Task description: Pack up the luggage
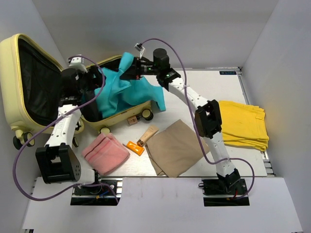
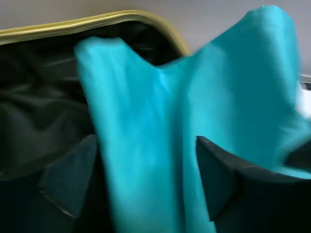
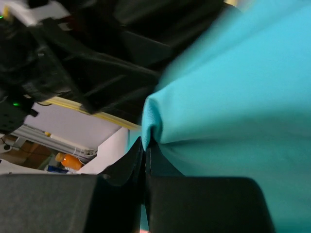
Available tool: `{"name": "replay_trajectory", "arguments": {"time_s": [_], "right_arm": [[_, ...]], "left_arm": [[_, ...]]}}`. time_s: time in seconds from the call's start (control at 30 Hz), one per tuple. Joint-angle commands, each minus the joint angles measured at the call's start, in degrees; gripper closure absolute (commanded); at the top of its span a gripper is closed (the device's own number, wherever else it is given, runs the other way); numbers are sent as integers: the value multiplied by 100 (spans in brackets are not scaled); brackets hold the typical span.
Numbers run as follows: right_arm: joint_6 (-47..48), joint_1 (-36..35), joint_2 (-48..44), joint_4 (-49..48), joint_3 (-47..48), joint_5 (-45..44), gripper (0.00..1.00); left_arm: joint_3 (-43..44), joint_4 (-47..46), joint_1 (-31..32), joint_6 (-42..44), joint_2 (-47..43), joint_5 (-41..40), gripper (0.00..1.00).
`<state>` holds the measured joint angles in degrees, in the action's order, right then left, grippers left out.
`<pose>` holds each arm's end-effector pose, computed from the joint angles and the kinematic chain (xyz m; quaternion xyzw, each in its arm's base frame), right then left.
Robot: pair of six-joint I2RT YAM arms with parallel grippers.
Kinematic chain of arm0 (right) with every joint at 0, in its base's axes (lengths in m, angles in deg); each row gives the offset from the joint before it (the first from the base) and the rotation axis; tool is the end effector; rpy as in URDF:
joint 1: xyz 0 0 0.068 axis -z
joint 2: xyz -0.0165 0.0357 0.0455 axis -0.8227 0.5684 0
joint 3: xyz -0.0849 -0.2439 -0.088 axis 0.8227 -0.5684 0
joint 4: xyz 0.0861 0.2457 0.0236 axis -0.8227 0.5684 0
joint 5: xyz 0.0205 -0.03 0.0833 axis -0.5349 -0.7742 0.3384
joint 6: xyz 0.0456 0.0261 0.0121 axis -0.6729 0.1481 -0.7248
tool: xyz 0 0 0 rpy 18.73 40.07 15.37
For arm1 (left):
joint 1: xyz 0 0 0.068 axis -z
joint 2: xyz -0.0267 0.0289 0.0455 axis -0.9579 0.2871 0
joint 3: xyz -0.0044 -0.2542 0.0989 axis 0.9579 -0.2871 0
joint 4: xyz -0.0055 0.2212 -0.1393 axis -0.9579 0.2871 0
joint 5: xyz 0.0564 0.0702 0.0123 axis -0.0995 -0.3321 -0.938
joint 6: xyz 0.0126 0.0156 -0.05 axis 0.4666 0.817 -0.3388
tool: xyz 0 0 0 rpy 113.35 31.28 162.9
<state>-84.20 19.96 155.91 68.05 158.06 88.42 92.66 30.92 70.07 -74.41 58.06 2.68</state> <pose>0.4397 0.3453 0.3357 -0.2528 0.6413 0.6441 0.3315 0.3305 0.0095 0.3473 -0.0383 0.7979 -0.1563 0.5810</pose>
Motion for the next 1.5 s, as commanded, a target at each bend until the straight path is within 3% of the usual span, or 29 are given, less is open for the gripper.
{"name": "replay_trajectory", "arguments": {"time_s": [0.0,0.4,0.63,0.73,0.93,1.0,1.3,1.4,1.43,1.47], "right_arm": [[267,-187,-153,-219,437,-291,100],[838,-283,-206,274,-11,-335,100],[1401,-389,-206,538,-29,-441,100],[1621,-477,-197,512,-55,-292,100],[2122,-609,-215,600,-161,-107,100],[2262,-635,-223,678,-231,-177,100],[2763,-644,-373,1039,-389,-457,100],[2896,-635,-417,1303,-398,-415,100],[2852,-644,-434,1225,-415,-389,100],[2791,-635,-434,1206,-433,-371,100]], "left_arm": [[-102,545,-316,93,-271,-325,0],[722,776,-537,-845,53,553,0],[1653,443,-528,-2076,827,2430,0],[2303,801,-283,-2043,1441,2829,0],[3448,2638,481,-533,2234,2453,0],[3616,3130,789,55,2287,1962,0],[3054,4028,966,874,2182,1688,2],[2904,4230,1063,1278,2102,1766,13],[2895,4257,1106,1297,2120,1749,24],[2887,4240,1159,1297,2111,1723,29]]}}
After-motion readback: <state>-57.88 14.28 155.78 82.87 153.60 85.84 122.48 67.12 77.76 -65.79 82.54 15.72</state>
